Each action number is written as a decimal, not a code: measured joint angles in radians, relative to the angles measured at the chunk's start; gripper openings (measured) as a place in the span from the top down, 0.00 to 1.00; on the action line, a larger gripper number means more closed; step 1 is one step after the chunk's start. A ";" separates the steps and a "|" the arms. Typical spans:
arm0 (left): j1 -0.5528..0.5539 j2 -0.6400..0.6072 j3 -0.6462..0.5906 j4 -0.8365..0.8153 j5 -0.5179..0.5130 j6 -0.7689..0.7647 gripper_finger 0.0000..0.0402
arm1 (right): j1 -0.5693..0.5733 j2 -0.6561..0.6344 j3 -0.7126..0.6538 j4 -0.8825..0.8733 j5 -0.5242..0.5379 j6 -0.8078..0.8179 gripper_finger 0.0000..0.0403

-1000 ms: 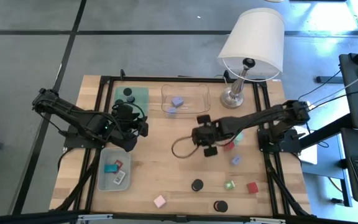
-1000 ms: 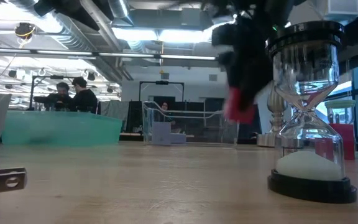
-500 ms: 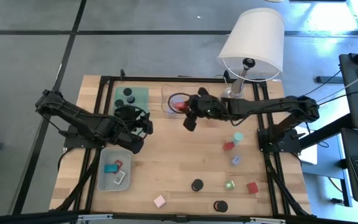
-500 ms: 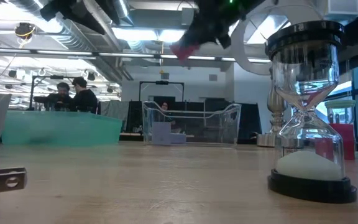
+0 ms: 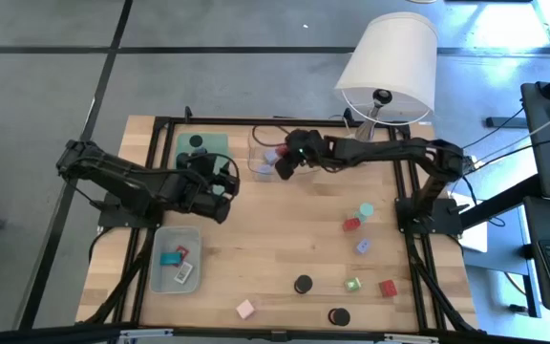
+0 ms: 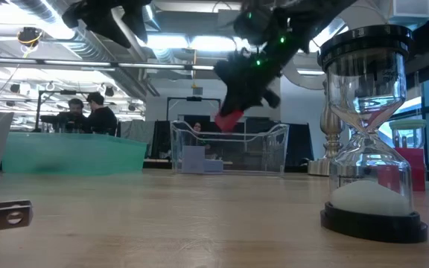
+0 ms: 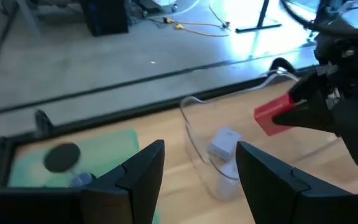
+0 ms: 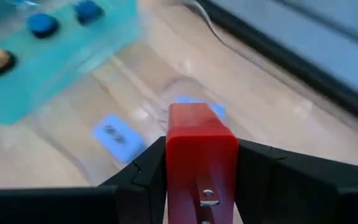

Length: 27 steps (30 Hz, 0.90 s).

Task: Pick & Place Office items
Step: Put the top left red charger adapter into the transparent bin

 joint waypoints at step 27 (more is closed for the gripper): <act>0.290 -0.005 0.000 0.001 0.209 0.312 0.51 | -0.113 0.044 -0.001 -0.214 0.005 0.249 0.68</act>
